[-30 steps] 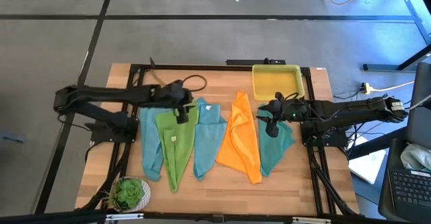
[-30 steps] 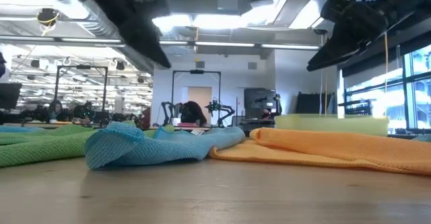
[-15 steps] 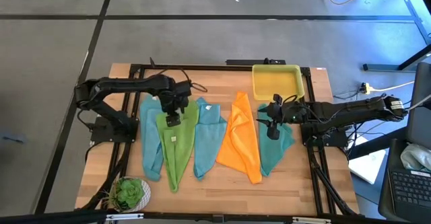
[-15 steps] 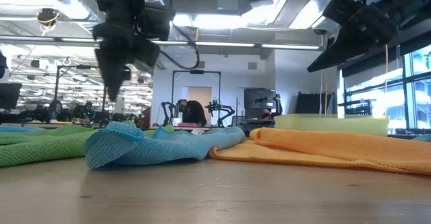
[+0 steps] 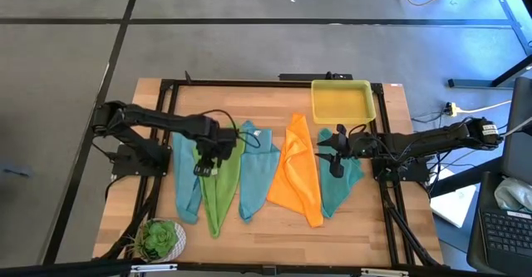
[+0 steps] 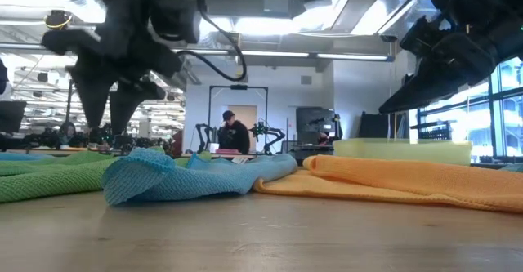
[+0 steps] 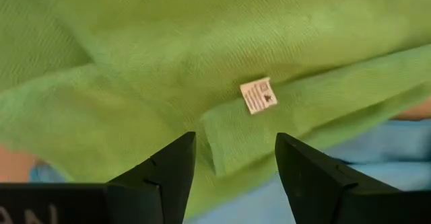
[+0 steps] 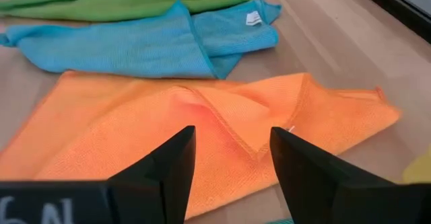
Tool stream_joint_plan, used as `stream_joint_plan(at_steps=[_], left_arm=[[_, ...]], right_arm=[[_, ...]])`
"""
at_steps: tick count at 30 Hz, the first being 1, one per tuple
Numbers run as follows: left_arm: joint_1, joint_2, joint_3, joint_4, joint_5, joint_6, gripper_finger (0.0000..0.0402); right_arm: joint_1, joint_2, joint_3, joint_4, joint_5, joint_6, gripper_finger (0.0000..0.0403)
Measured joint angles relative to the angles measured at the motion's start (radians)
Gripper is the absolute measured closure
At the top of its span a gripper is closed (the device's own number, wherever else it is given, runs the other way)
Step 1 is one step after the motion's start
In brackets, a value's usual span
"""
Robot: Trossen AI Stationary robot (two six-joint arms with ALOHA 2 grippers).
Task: Fold microfiber towels
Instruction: Fold the green microfiber cloth
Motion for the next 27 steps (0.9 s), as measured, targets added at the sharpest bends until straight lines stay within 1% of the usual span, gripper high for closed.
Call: stream_joint_plan(at_steps=[2,6,9,13,20,23,25,27], left_arm=[[-0.015,0.000,-0.029,0.051,-0.036,0.021,0.0205],[-0.014,0.000,-0.066,0.092,-0.105,0.061,0.0205],[-0.004,0.000,-0.093,0.106,-0.093,0.068,0.0205],[0.002,0.000,-0.123,0.125,-0.041,0.063,0.0205],[0.002,0.000,-0.170,0.200,-0.042,0.060,0.0206],[0.002,0.000,-0.166,0.202,-0.042,0.060,0.0221],[0.001,0.000,-0.158,0.204,-0.042,0.060,0.0244],[0.002,0.000,-0.155,0.202,-0.042,0.060,0.0275]], right_arm=[[0.001,0.000,0.000,0.014,0.000,-0.001,0.0209],[0.001,0.000,0.000,0.049,0.001,-0.003,0.0209],[0.001,0.000,0.000,0.060,0.002,-0.002,0.0209],[0.001,0.000,0.000,0.061,0.002,-0.002,0.0209],[0.001,0.000,0.000,0.060,0.003,-0.002,0.0209],[0.001,0.000,0.000,0.060,0.003,-0.002,0.0209],[0.001,0.000,0.000,0.060,0.003,-0.002,0.0209],[0.001,0.000,0.000,0.060,0.003,-0.002,0.0209]])
